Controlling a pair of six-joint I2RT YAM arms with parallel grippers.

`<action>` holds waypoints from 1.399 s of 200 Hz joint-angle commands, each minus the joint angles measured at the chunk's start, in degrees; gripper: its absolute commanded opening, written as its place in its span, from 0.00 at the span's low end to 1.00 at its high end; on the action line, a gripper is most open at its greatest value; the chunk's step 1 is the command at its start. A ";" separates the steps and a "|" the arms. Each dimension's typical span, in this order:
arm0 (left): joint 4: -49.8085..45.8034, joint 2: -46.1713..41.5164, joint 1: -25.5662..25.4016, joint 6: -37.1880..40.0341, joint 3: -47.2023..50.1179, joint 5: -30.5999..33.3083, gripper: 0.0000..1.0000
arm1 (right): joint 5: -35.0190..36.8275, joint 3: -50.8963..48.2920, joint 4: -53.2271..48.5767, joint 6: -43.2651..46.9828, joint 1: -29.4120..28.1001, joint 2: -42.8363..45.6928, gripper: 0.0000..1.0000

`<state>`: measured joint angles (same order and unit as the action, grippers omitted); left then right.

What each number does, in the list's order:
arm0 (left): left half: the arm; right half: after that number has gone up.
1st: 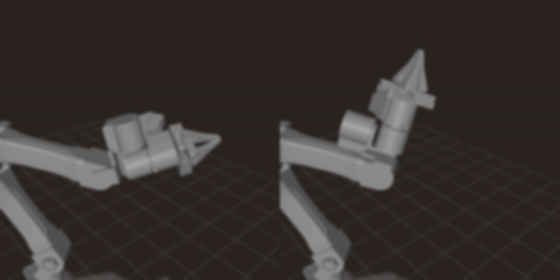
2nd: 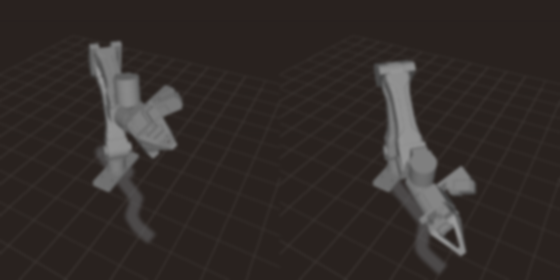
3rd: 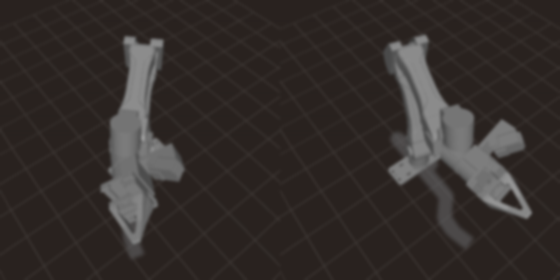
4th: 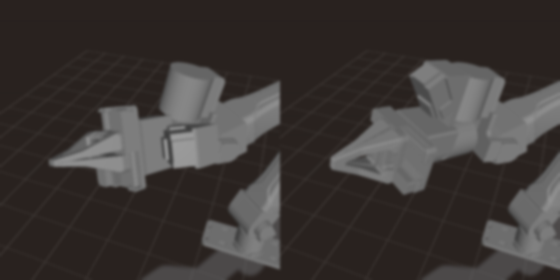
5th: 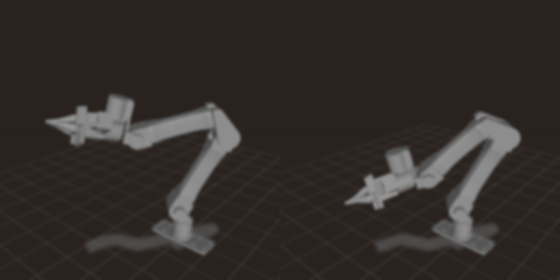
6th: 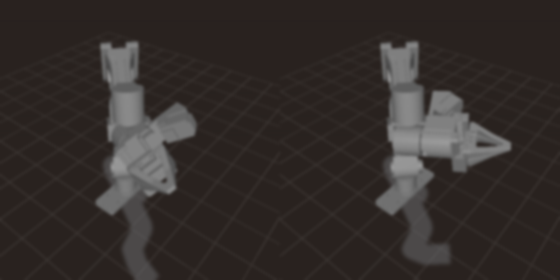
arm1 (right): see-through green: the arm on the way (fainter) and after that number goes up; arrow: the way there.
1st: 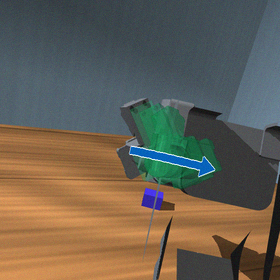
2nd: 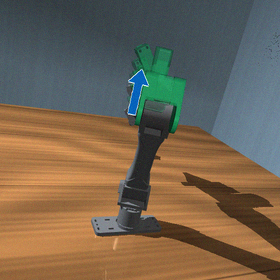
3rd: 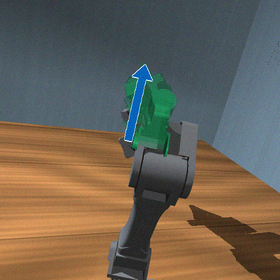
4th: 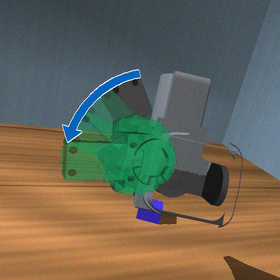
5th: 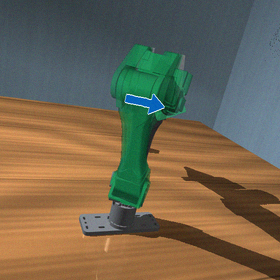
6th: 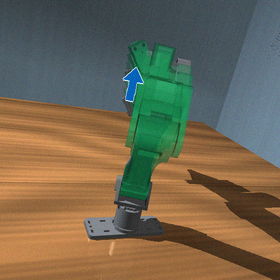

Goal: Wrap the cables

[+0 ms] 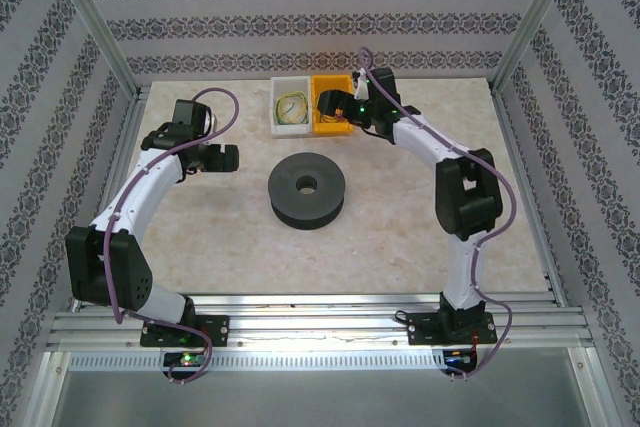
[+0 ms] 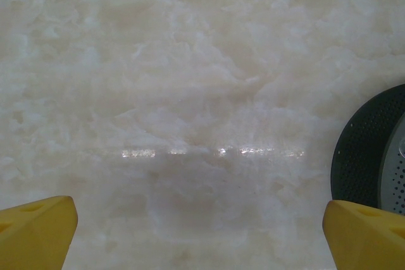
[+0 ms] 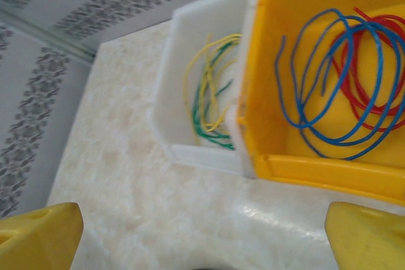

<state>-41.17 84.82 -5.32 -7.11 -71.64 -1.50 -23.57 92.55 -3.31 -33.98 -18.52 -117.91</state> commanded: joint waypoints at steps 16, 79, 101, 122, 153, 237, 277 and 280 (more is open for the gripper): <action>-0.41 -0.31 -0.84 0.64 -0.69 0.11 1.00 | 5.36 6.27 -0.65 -3.72 -1.25 -5.60 0.91; 0.21 0.00 -0.90 0.70 -0.26 -0.10 1.00 | 6.37 11.55 -1.50 -5.36 -1.87 -12.02 0.78; 0.12 -0.03 -0.92 0.92 -0.31 -0.01 1.00 | 7.51 12.45 -1.94 -6.08 -1.95 -13.21 0.74; 0.03 -0.08 -0.86 1.01 -0.10 0.19 1.00 | 7.79 13.73 -2.44 -6.47 -2.09 -14.22 0.74; 0.21 -0.04 -0.83 1.00 0.17 0.17 1.00 | 8.39 15.44 -2.38 -7.02 -2.13 -15.41 0.70; -0.05 -0.60 -0.86 1.16 0.57 0.46 1.00 | 10.83 19.67 -1.75 -10.71 -2.57 -19.61 0.51; -0.10 -0.97 -0.88 1.27 0.80 0.44 1.00 | 11.91 21.11 -2.32 -11.55 -2.61 -20.87 0.46; -0.14 -0.94 -0.84 1.29 0.80 0.46 1.00 | 11.92 21.11 -2.37 -11.51 -2.58 -20.80 0.46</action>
<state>-41.17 84.79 -5.32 -6.66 -71.59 -1.48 -13.50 111.68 -5.39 -44.51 -20.53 -137.71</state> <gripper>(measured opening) 0.997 0.457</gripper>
